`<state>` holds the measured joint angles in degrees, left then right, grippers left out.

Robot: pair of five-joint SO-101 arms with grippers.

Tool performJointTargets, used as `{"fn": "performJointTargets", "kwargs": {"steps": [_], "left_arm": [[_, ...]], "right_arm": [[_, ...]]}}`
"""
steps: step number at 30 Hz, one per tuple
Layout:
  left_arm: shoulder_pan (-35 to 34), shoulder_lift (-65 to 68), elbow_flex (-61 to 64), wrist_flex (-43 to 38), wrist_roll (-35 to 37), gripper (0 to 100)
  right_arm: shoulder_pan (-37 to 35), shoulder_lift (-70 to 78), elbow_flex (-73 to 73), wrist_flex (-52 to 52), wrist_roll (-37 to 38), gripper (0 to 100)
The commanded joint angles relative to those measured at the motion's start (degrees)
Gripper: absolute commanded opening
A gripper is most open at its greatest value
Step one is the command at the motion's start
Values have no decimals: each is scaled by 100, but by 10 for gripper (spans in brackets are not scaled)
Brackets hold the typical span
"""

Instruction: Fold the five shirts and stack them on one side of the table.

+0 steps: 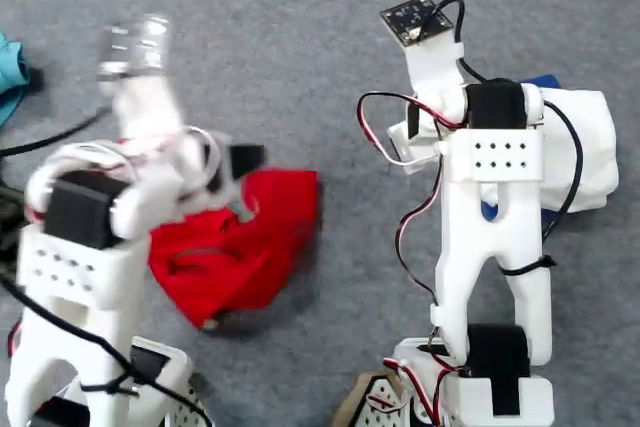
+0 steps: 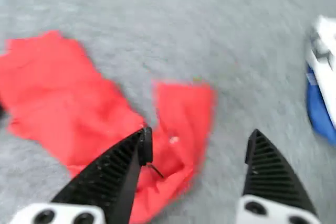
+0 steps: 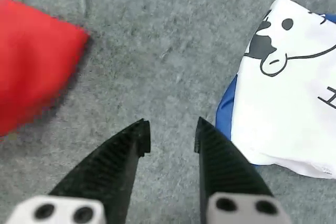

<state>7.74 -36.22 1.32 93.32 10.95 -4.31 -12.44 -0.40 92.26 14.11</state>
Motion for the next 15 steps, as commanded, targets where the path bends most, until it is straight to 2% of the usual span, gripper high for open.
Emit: {"fn": "performJointTargets", "kwargs": {"steps": [1,7,11,15], "left_arm": [[-1108,-92,-273,-70,-132,307],[-2848,-31,448,79,-1090,307],[-3780,-31,1881,-580,-1846,307],[-4211,-92,3130,-1345,-2251,307]], "right_arm": [[-321,-268,13,44,-62,167],[-1560,-233,4,44,-484,167],[-2580,365,-13,9,-791,167],[-3240,1578,-268,0,-1257,168]]}}
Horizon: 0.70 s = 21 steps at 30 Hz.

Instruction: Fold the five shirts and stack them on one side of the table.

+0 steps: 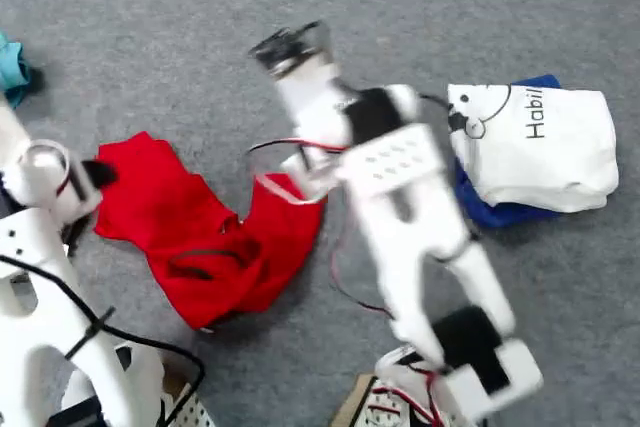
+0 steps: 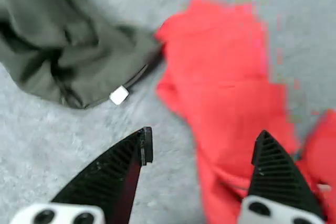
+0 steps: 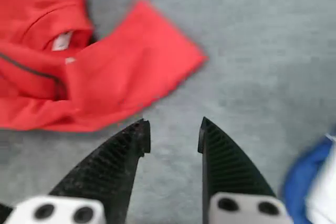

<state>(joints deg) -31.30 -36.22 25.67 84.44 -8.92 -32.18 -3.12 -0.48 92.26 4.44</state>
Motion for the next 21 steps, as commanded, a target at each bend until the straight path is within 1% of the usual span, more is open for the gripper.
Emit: {"fn": "performJointTargets", "kwargs": {"steps": [1,7,10,16,21], "left_arm": [[-387,-92,844,-536,-316,307],[-985,-57,1213,-571,-316,307],[-1125,-40,1336,-571,-316,307],[-1090,-84,1591,-571,-316,307],[-1090,-84,1600,-571,-316,307]], "right_arm": [[-549,945,-435,35,-369,168],[-1033,2246,-1701,167,-466,167],[-1086,2738,-2431,167,-466,167],[-673,4330,-4040,-44,-422,167],[-462,5692,-5552,237,-422,167]]}}
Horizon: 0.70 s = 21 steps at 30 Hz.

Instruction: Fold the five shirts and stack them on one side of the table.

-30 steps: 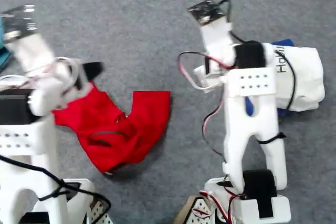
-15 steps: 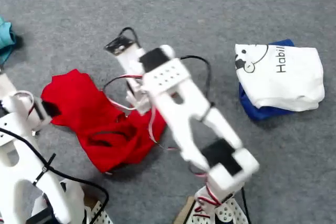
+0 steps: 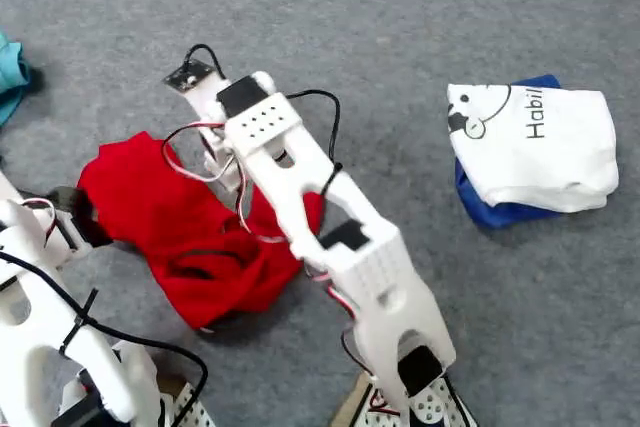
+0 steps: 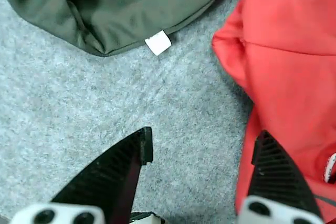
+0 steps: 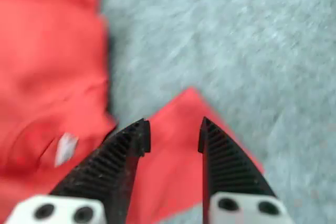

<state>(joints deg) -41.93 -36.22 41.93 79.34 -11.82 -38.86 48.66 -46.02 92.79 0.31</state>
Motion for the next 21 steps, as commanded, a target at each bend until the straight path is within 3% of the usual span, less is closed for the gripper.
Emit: {"fn": "performJointTargets", "kwargs": {"steps": [1,6,11,16,21], "left_arm": [[-26,-84,-26,-62,-26,307],[-26,-84,-18,-62,-26,307],[-18,-84,-18,-62,-26,307],[-18,-75,-18,-62,-325,307],[-44,-84,-18,-62,-466,306]], "right_arm": [[251,734,-1314,316,0,167],[426,1578,-2826,914,18,167],[541,1736,-3073,949,598,167],[523,1244,-3064,949,2031,167],[541,866,-3002,958,3956,166]]}}
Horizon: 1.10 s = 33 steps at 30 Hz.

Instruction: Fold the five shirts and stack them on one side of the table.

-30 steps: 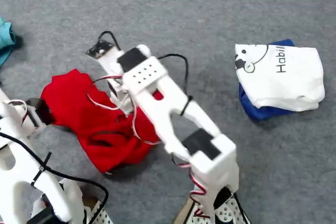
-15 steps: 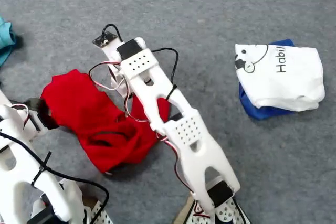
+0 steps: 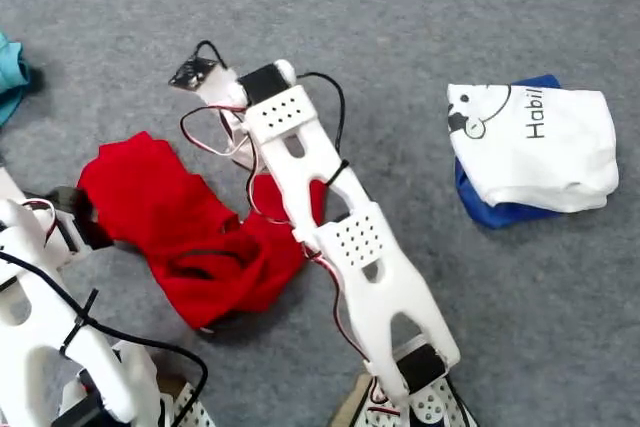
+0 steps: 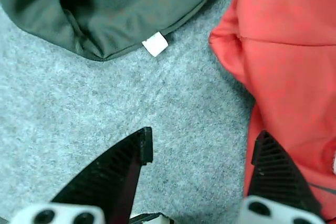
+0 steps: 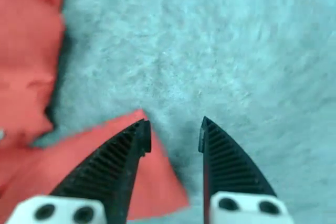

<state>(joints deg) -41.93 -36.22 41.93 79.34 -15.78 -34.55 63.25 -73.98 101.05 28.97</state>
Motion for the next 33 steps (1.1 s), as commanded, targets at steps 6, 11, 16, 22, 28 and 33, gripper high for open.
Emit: {"fn": "performJointTargets", "kwargs": {"steps": [6,11,16,22,28,33], "left_arm": [[-26,-66,-18,-62,-70,306],[-26,-40,-18,-62,-70,306],[-18,-40,-9,-62,-70,306],[-18,-40,-9,-62,-70,306],[-18,-40,53,-70,-26,306],[-18,-84,352,-299,-26,306]], "right_arm": [[-22,-936,813,132,1486,166],[-40,-1182,1701,105,2066,166],[-22,-1182,1780,35,2215,166],[-57,-1182,1771,-193,2224,167],[-66,-1174,1789,-387,2233,167],[-84,-998,1754,-607,2207,167]]}}
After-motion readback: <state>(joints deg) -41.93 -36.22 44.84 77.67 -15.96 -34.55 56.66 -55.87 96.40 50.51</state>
